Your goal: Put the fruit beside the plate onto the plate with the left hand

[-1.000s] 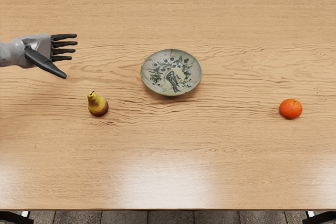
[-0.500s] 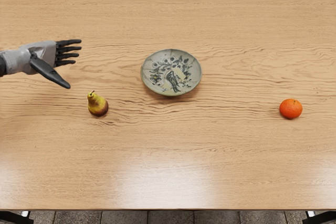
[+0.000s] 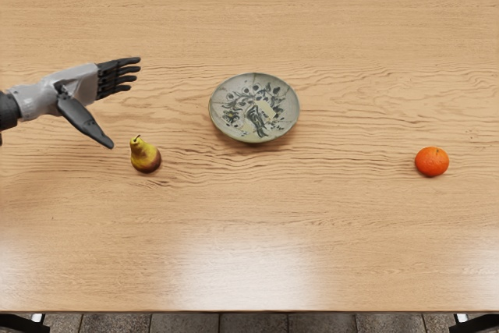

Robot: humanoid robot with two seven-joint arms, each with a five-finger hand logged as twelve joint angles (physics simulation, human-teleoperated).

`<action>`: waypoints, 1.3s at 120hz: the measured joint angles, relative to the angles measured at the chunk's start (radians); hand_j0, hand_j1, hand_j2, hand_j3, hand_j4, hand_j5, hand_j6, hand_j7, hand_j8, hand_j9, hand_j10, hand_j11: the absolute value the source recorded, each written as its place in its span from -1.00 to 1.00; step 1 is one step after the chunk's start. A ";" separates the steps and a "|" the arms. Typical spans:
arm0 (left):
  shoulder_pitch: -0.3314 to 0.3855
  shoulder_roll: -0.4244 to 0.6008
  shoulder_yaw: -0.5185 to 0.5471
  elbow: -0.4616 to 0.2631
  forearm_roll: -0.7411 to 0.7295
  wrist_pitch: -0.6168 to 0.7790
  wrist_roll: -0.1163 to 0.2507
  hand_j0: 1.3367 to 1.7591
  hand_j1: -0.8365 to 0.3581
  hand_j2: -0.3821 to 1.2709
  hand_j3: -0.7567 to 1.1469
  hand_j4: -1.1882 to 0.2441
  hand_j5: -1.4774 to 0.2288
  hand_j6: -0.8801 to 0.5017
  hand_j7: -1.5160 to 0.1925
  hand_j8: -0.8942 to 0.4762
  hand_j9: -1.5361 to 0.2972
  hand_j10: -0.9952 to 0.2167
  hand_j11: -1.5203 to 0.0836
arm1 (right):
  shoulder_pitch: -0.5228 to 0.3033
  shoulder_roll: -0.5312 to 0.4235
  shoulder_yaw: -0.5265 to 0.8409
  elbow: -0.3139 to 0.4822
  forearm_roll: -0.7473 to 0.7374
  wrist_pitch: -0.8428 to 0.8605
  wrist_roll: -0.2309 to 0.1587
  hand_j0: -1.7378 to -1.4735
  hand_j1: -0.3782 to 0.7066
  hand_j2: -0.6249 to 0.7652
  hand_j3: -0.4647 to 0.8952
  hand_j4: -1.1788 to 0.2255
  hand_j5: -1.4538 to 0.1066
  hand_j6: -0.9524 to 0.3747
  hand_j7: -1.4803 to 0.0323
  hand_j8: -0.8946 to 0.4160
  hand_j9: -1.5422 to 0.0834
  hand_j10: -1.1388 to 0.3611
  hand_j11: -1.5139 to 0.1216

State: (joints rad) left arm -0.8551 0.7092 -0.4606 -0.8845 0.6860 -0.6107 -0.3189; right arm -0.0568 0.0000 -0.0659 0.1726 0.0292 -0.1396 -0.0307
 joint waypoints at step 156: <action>0.061 -0.135 0.146 0.133 -0.149 0.000 -0.071 0.52 0.99 -0.53 -0.21 0.66 0.73 0.27 0.77 0.30 0.68 0.64 0.90 | 0.000 0.000 0.000 0.000 0.000 0.000 0.000 -0.40 -0.88 -0.11 -0.32 0.64 0.81 0.39 0.91 0.32 0.85 0.48 0.80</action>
State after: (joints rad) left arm -0.7945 0.5740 -0.3146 -0.7511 0.5371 -0.6106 -0.3897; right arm -0.0567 0.0000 -0.0659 0.1725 0.0290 -0.1396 -0.0307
